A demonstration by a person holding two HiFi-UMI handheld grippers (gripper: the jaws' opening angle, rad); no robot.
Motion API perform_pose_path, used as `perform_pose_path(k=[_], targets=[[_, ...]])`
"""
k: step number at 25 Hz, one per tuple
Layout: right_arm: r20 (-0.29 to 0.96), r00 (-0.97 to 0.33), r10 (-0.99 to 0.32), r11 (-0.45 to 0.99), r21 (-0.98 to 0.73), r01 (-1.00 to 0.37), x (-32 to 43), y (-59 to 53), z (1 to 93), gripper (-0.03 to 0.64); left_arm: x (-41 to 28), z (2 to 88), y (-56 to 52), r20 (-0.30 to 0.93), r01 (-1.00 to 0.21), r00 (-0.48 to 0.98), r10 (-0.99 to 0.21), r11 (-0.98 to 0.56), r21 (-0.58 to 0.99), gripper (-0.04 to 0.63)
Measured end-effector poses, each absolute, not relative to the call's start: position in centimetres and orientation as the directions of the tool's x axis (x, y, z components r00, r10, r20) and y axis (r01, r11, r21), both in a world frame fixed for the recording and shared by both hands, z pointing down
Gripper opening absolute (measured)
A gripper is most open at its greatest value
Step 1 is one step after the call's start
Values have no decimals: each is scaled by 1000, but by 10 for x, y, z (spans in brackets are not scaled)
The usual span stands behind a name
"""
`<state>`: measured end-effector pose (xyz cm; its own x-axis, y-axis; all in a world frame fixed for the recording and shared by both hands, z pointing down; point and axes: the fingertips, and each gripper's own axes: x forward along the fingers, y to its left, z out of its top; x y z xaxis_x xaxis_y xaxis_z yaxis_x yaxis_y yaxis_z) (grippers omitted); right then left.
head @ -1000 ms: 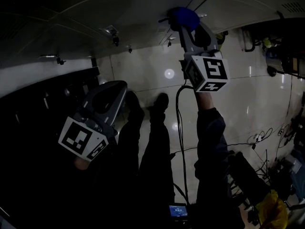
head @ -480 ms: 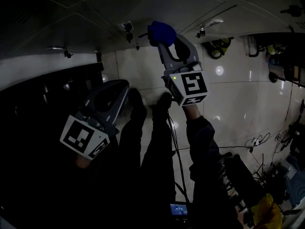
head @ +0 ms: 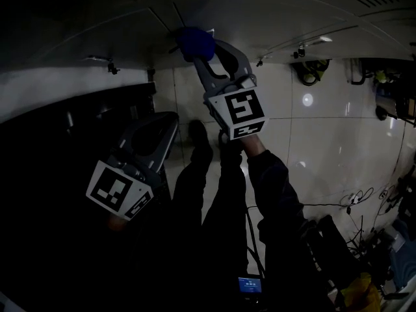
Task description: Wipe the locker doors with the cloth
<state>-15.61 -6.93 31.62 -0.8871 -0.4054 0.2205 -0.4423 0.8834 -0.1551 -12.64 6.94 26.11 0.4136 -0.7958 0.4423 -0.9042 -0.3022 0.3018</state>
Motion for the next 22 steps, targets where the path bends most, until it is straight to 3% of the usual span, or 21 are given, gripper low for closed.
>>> perform_pose_path(k=[10,22], targets=[[221,-881,-417,886,-118,-449,-152,-80,320,129,-130,263,70,453,-900,426,-783,-317,298,-20],[259,-799,-543,807,-103,-582,-45,-142,332,129,-77,265,43,452,-873,484,-749,-379,307,-20]])
